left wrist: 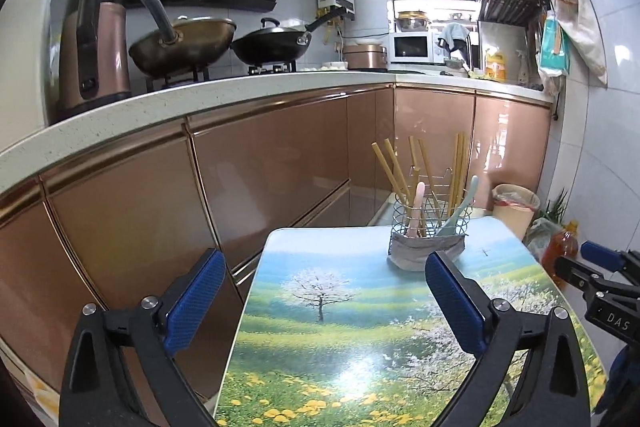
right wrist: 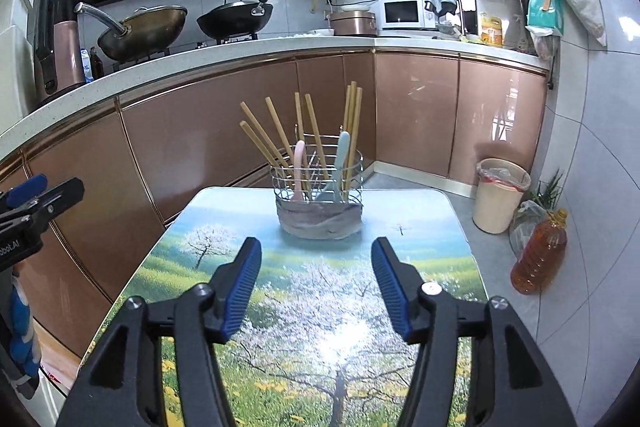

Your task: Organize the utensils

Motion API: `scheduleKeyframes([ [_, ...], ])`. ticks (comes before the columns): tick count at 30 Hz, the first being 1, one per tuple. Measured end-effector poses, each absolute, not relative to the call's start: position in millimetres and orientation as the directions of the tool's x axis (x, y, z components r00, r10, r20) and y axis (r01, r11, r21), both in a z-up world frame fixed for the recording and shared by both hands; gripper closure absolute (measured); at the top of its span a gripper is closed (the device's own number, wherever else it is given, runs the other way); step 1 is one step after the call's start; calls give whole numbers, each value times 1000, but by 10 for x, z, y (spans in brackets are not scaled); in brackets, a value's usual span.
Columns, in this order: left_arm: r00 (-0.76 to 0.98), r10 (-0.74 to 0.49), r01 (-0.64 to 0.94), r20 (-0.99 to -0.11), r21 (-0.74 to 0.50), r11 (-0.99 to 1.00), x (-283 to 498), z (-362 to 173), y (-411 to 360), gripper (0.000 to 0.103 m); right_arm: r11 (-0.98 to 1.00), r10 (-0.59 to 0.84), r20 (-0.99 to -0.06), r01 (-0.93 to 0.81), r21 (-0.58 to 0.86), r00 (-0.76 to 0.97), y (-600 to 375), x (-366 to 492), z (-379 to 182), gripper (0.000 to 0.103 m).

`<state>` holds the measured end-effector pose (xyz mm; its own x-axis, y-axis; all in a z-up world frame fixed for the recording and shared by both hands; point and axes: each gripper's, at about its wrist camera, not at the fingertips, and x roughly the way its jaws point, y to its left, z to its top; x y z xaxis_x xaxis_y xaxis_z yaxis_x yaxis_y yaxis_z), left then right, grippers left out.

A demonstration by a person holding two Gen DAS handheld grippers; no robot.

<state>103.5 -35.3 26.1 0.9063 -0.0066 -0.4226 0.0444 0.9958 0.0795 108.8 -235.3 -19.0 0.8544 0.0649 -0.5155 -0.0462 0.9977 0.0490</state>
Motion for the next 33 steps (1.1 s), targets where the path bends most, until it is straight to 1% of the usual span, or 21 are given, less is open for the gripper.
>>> scheduleKeyframes([
  [4, 916, 16, 26, -400, 99, 995, 971, 268, -367, 1, 999, 44, -513, -27, 40, 857, -2404, 1038, -205, 41],
  [12, 928, 43, -2, -369, 111, 994, 925, 266, -340, 0, 999, 14, -521, 3, 32, 853, -2499, 1038, -286, 39],
  [33, 925, 28, 2, -379, 77, 997, 979, 200, -267, 0, 997, -56, -509, 74, 15, 859, -2698, 1066, -333, 39],
])
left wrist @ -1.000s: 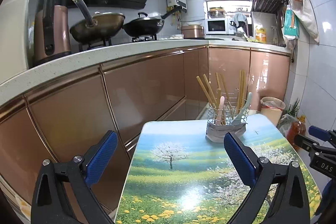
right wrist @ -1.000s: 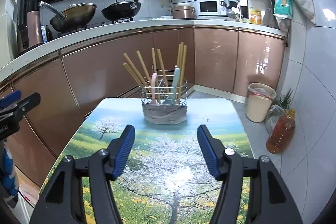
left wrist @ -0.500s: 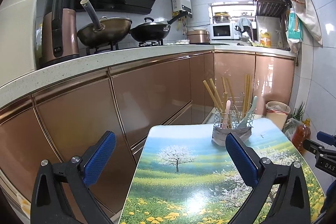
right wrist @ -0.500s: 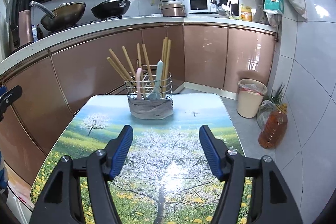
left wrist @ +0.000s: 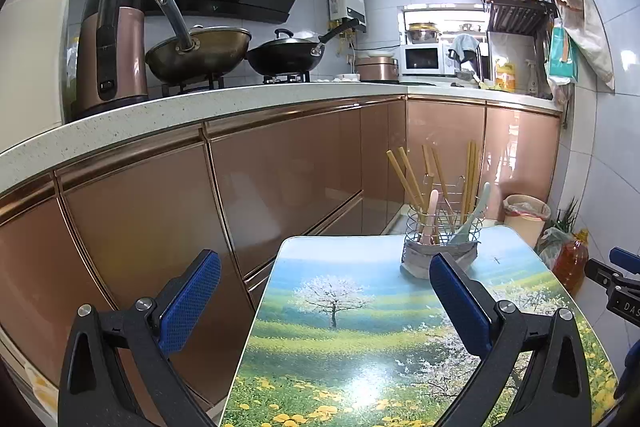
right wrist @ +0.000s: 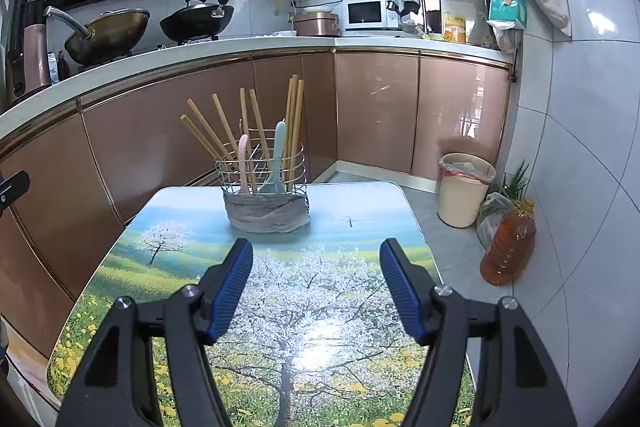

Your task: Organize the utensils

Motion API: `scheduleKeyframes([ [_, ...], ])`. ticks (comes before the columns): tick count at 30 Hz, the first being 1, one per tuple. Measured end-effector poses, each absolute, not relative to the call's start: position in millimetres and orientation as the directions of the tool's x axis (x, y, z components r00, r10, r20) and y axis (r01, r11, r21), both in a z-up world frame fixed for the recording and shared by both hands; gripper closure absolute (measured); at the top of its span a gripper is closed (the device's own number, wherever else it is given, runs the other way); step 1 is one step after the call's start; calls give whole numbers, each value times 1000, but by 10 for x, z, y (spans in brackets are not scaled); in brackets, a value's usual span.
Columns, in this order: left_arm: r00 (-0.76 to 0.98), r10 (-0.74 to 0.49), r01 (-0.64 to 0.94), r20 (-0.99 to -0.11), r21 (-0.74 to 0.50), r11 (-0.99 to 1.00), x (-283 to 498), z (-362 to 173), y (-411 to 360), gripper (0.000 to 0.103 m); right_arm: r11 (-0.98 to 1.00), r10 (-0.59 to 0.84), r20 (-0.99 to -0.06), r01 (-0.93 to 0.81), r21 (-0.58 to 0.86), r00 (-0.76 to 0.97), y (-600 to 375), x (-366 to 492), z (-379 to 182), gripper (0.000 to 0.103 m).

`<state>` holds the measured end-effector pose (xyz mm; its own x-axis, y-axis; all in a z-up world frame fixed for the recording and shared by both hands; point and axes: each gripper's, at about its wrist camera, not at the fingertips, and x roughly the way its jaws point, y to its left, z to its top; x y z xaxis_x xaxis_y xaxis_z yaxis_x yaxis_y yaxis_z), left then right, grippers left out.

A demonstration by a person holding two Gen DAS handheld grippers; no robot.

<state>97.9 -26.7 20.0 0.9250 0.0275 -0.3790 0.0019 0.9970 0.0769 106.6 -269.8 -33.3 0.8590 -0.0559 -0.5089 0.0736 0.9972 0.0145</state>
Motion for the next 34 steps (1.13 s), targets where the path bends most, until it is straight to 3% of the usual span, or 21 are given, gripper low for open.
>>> scheduleKeyframes([
  [34, 912, 18, 8, -410, 62, 998, 1013, 129, -234, 0, 996, -72, -490, 84, 3, 869, -2694, 1025, -315, 38],
])
